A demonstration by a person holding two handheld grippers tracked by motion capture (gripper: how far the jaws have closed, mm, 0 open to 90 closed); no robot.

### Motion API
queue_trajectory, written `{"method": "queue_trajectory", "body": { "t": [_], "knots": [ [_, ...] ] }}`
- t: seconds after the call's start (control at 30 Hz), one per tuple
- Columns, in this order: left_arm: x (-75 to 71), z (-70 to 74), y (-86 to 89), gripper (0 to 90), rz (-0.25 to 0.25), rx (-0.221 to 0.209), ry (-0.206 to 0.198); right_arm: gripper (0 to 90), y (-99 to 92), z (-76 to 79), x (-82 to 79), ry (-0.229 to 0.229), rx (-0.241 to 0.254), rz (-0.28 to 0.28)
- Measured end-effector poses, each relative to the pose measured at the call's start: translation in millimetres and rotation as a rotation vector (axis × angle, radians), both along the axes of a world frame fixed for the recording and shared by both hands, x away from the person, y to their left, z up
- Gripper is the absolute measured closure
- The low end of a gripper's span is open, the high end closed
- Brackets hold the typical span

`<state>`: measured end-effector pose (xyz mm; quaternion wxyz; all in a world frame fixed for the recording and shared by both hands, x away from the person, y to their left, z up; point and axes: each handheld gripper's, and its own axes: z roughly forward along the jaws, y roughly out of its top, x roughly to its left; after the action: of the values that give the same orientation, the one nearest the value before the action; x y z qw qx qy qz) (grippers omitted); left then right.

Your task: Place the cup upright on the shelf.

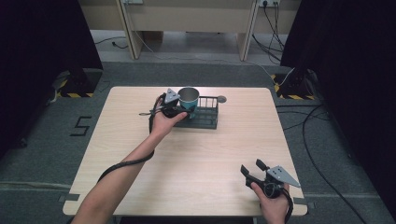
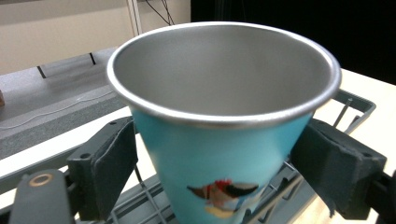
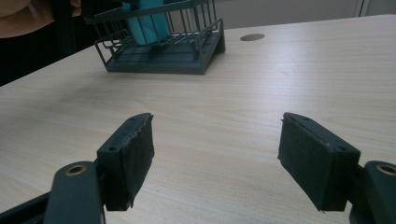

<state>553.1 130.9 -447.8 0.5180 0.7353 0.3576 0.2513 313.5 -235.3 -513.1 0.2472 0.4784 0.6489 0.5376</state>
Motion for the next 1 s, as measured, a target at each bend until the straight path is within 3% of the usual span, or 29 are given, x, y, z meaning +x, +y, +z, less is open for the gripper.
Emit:
{"method": "queue_trajectory", "body": {
  "t": [0.33,1.0],
  "knots": [
    [-16.1,5.9,17.8,14.2,-0.011,-0.009,-0.030,27.2,0.2,0.1,0.1,-0.001,-0.006,0.001],
    [-41.1,14.7,34.7,14.2,-0.050,0.003,-0.045,27.2,0.3,0.1,0.1,-0.002,-0.006,0.000]
  ]
}}
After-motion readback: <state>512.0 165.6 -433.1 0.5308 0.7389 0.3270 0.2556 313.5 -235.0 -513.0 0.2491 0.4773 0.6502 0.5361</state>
